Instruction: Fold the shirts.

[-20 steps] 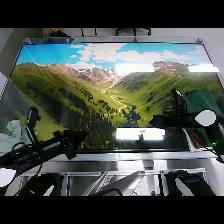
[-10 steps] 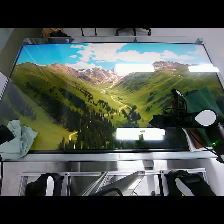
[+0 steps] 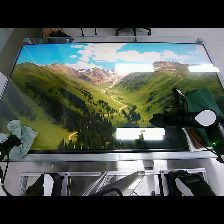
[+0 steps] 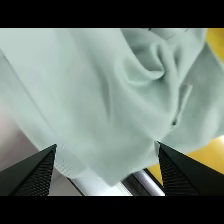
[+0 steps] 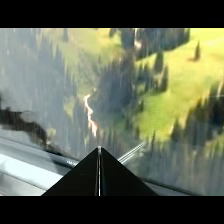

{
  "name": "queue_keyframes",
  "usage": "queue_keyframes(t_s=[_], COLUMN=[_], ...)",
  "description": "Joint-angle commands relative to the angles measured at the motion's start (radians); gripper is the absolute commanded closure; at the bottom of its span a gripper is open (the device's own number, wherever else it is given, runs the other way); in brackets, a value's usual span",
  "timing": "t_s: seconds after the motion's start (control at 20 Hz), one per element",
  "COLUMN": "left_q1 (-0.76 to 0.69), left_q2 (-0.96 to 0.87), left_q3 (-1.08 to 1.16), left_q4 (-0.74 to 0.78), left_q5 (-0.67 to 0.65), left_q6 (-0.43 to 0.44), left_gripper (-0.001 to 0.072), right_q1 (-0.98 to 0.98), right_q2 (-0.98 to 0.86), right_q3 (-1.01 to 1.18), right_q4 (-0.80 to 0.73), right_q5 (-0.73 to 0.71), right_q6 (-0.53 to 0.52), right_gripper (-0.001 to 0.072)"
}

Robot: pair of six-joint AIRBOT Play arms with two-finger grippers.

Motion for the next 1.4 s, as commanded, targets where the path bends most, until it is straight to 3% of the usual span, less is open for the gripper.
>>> queue_keyframes(t_s=[0.0,0.1,0.15,0.2,0.35,0.55,0.65,0.75,0.9,1.05,1.35], left_q1=[0.023,0.02,0.02,0.02,0.02,-0.011,-0.111,-0.285,-0.615,-0.879,-1.162], left_q2=[-0.205,-0.293,-0.327,-0.355,-0.366,-0.191,-0.109,-0.068,-0.058,-0.097,-0.342], left_q3=[-0.01,0.028,0.072,0.135,0.338,0.553,0.629,0.693,0.727,0.656,0.462], left_q4=[0.003,0.016,0.007,-0.003,-0.153,-0.68,-0.957,-1.117,-1.099,-0.996,-0.942], left_q5=[0.109,0.103,0.068,0.002,-0.171,-0.272,-0.308,-0.337,-0.304,-0.186,0.09], left_q6=[0.016,0.016,0.016,0.016,0.088,0.302,0.338,0.338,0.328,0.264,0.274], left_gripper=[-0.0006,0.0011,0.0278,0.0679,0.0693,0.0693,0.0693,0.0692,0.0692,0.0693,0.0662], right_q1=[0.001,0.001,0.001,0.001,0.001,0.001,0.001,0.001,0.001,0.001,0.001], right_q2=[0.0,0.0,-0.001,0.0,0.0,0.0,0.0,-0.001,0.0,0.0,0.0], right_q3=[0.0,0.0,0.0,0.0,0.0,0.0,0.0,0.0,0.0,0.0,0.0], right_q4=[0.0,0.0,0.0,0.0,0.0,0.0,0.0,0.0,0.0,0.0,0.0], right_q5=[-0.012,-0.012,-0.012,-0.013,-0.012,-0.013,-0.013,-0.013,-0.012,-0.013,-0.031], right_q6=[0.0,0.0,0.0,0.0,0.0,0.0,0.0,0.0,0.0,0.0,0.0], right_gripper=[0.0689,0.0689,0.069,0.069,0.0689,0.069,0.069,0.069,0.069,0.069,0.0682])
